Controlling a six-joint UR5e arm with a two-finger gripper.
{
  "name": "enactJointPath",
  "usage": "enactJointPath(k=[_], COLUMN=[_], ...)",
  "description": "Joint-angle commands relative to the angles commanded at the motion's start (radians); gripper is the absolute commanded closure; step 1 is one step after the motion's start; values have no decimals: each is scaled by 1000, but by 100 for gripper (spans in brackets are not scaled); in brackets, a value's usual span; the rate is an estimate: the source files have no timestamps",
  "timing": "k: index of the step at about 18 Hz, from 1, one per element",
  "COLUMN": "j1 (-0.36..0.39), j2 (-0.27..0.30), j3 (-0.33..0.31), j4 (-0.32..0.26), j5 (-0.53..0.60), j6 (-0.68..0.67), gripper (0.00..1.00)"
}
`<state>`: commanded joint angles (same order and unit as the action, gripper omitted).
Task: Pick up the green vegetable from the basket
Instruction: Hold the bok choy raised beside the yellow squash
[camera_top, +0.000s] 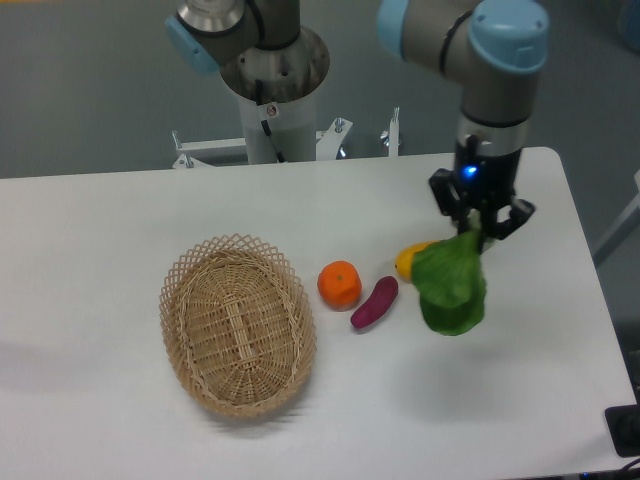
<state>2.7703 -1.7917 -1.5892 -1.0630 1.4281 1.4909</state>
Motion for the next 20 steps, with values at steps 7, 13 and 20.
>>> enactJointPath(k=[7, 13, 20], j1=[34, 32, 31], j2=[-18, -18, -18], j3=[14, 12, 12], j4=[0, 0, 0], j5=[0, 0, 0], j6=[71, 71, 71], gripper=[64, 64, 64])
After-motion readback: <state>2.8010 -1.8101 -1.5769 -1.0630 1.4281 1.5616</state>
